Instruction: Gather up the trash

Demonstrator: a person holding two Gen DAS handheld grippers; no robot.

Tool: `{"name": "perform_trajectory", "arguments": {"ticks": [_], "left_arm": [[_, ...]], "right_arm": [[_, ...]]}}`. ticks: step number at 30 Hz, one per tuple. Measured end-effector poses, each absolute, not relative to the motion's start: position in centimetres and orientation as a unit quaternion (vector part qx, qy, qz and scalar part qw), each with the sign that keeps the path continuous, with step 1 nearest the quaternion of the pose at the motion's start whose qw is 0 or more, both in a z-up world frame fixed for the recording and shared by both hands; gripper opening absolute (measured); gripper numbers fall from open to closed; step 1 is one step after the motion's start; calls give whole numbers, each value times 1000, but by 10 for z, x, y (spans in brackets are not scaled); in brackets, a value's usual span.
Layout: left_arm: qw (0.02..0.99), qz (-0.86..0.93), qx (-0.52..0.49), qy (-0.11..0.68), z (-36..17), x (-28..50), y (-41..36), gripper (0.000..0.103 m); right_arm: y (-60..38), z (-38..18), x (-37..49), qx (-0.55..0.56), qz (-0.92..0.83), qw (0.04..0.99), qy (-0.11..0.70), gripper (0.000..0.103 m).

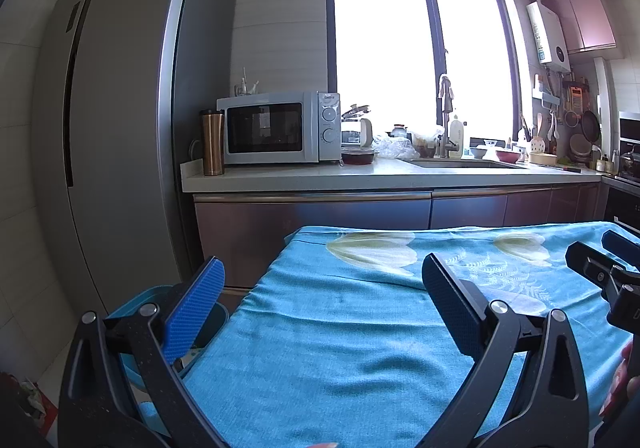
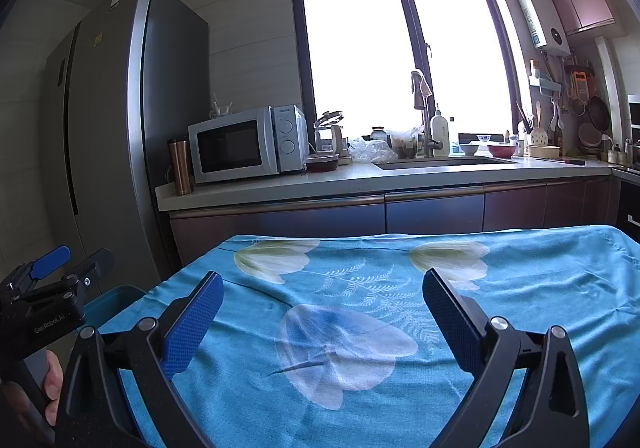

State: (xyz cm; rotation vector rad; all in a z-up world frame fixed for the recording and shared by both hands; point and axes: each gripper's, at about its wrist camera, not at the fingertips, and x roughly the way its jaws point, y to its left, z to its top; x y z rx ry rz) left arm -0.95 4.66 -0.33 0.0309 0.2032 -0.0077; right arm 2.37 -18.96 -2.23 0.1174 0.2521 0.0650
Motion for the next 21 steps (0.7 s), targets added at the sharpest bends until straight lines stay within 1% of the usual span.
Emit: {"name": "perform_trajectory", "arguments": {"ticks": [21], "left_arm": [[996,3,15,91,-2,-12,47,97]], "right_arm": [[-190,-24,21,62,24,990,125,96]]}}
